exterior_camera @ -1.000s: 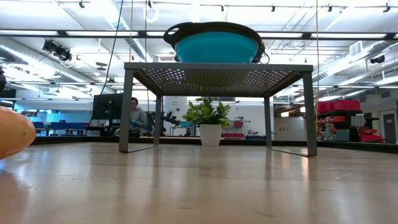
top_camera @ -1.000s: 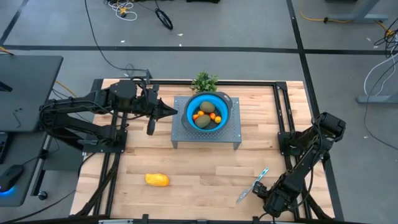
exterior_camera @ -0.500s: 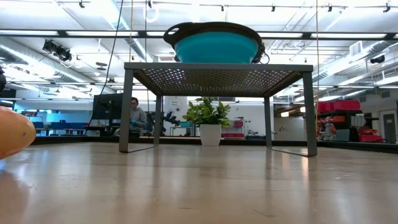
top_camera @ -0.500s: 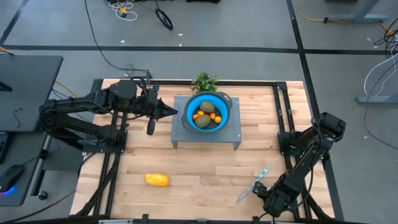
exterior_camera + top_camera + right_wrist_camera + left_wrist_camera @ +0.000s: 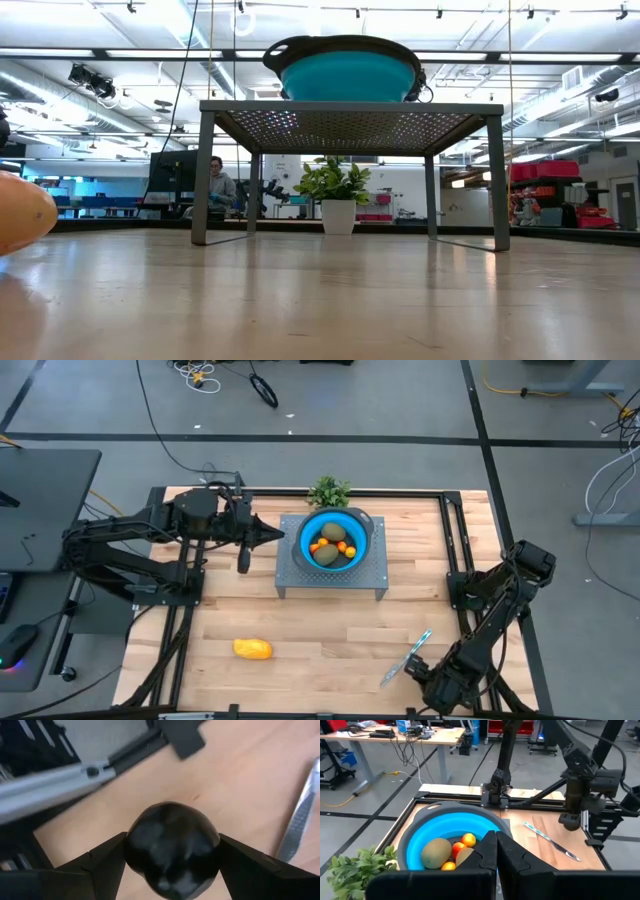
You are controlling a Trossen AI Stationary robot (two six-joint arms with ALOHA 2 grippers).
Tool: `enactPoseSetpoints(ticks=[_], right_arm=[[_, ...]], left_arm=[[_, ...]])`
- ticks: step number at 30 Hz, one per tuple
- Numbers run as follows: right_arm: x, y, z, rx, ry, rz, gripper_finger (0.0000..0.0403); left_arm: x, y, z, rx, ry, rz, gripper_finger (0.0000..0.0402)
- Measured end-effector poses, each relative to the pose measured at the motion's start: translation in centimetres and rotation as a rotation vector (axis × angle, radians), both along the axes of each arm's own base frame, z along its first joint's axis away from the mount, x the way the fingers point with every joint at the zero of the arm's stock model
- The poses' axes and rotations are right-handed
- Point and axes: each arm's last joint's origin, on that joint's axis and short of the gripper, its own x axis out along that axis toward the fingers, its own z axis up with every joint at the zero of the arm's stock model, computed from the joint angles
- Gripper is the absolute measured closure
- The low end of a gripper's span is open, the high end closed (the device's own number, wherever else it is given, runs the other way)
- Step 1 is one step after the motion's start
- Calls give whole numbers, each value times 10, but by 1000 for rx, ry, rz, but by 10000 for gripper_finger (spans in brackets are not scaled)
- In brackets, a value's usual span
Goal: Pick & Place Fruit
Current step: Put the plum into the strainer bowl on the shelf
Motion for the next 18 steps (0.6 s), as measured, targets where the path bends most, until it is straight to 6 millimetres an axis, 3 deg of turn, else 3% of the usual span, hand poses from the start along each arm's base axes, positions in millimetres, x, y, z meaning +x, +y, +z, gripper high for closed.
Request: enactPoseSetpoints(ticks=[18], right_arm=[[4,5,9,31,-2,-47,117]], left_arm=[[-3,-1,2,12,-8,-16,401]])
